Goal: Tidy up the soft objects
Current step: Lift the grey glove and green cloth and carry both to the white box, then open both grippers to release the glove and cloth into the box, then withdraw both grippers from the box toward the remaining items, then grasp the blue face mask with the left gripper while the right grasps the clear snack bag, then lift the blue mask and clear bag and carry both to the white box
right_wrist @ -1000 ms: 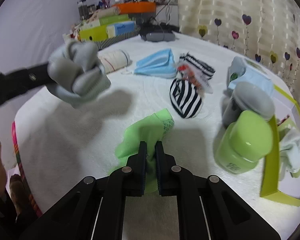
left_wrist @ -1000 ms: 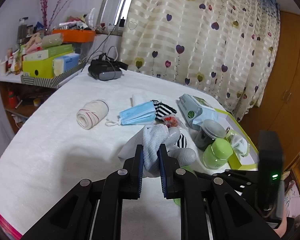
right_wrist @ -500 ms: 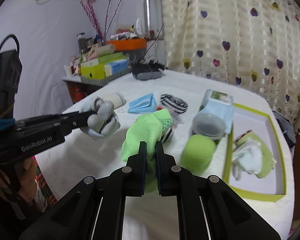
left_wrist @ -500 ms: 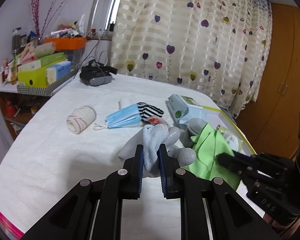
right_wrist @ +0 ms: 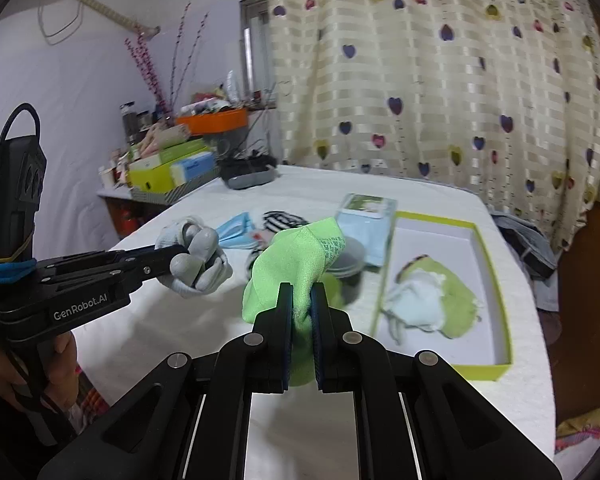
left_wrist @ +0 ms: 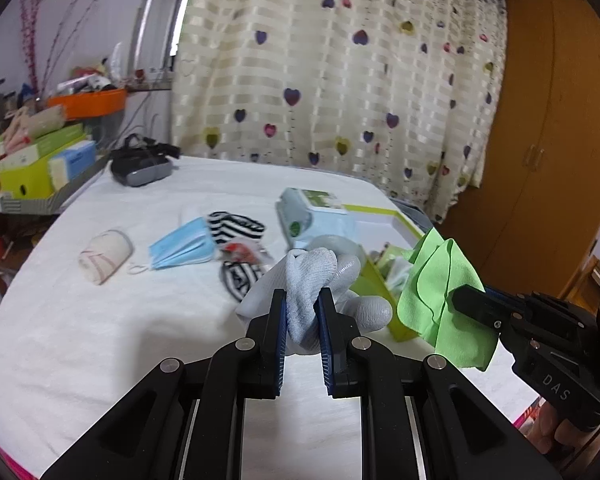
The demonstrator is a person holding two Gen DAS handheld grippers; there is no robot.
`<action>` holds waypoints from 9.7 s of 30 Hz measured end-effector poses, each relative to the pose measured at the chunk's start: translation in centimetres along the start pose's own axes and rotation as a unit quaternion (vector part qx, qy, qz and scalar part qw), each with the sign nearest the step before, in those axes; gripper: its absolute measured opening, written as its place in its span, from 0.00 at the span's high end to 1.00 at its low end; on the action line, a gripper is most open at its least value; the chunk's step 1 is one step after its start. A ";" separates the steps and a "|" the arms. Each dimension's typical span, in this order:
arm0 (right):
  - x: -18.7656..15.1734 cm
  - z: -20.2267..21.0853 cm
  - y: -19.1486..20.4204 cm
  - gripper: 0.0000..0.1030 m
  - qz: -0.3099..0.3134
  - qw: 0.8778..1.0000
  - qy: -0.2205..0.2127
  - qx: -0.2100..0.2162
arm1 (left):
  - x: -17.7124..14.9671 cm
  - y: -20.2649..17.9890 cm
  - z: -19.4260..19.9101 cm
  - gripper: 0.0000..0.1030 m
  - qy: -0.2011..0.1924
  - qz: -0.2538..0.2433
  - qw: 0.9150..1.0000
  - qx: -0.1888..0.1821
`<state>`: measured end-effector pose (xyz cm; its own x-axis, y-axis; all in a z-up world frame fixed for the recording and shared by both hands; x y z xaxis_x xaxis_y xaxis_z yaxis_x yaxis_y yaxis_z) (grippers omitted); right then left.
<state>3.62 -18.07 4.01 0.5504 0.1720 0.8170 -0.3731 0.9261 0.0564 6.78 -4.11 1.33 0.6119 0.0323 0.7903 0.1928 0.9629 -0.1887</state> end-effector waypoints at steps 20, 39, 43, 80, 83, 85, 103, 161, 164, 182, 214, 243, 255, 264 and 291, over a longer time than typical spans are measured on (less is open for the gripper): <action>-1.7 1.3 -11.1 0.91 -0.091 0.993 0.000 -0.073 | 1.1 -8.8 -4.6 0.87 0.026 -0.060 0.997 -0.051; -3.6 -3.1 -16.2 0.91 -0.119 0.989 0.055 -0.074 | 0.3 -14.7 -11.5 0.87 0.084 -0.094 0.988 -0.092; -4.1 -3.9 -16.4 0.91 -0.118 0.988 0.070 -0.070 | -0.2 -15.4 -12.7 0.87 0.099 -0.096 0.985 -0.101; -2.2 -5.9 -18.4 0.78 -0.107 0.988 0.078 -0.075 | 1.5 -16.4 -16.6 0.67 0.111 -0.091 0.987 -0.069; -2.1 -4.8 -18.2 0.78 -0.108 0.988 0.070 -0.082 | 1.6 -16.5 -15.6 0.66 0.100 -0.094 0.988 -0.071; -2.1 -4.2 -17.9 0.78 -0.108 0.989 0.065 -0.083 | 1.6 -16.5 -15.1 0.66 0.099 -0.093 0.988 -0.074; -2.3 -0.4 -14.6 0.77 -0.100 0.990 0.039 -0.091 | 1.1 -16.0 -9.8 0.65 0.065 -0.096 0.989 -0.095; -1.3 -1.7 -2.9 0.43 -0.025 0.999 0.039 -0.014 | -0.9 -1.0 -4.0 0.65 0.033 -0.003 0.999 -0.001; -1.1 -2.0 -2.3 0.43 -0.020 0.999 0.041 -0.011 | -0.8 -0.4 -4.0 0.65 0.031 0.001 1.000 0.002; 1.3 -4.9 2.1 0.43 0.023 0.998 0.050 0.021 | -0.2 5.0 -4.0 0.65 0.030 0.036 0.998 0.030; 4.8 -19.2 7.1 0.43 0.077 0.985 0.155 -0.011 | 1.5 17.2 -6.3 0.65 0.033 0.121 0.990 0.066; 7.2 -19.3 4.8 0.86 0.066 0.987 0.148 0.010 | 4.5 14.8 -14.5 0.52 0.104 0.029 0.993 0.056; 7.8 -19.1 3.4 0.86 0.048 0.990 0.133 0.027 | 4.0 14.7 -18.6 0.50 0.132 -0.013 0.988 0.084; 7.9 -18.1 3.2 0.86 0.040 0.991 0.120 0.036 | 4.1 14.7 -17.2 0.96 0.121 0.000 0.988 0.096; 7.5 -9.3 2.9 0.86 0.018 0.997 0.039 0.056 | 5.7 9.2 -5.4 0.98 0.012 0.031 0.994 0.100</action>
<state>13.63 -10.96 4.97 0.5904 0.2346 0.7723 -0.4726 0.8761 0.0952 16.22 3.49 0.91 0.6367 0.0899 0.7659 -0.0018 0.9934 -0.1151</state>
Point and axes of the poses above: each gripper's, at about its wrist camera, not at the fingertips, and z roughly against the way its jaws point, y to its left, x to its top, the point moved 7 cm from there along -z, roughly the way its jaws point, and after that the axes turned 4 degrees about y, right-handed, at the moved point
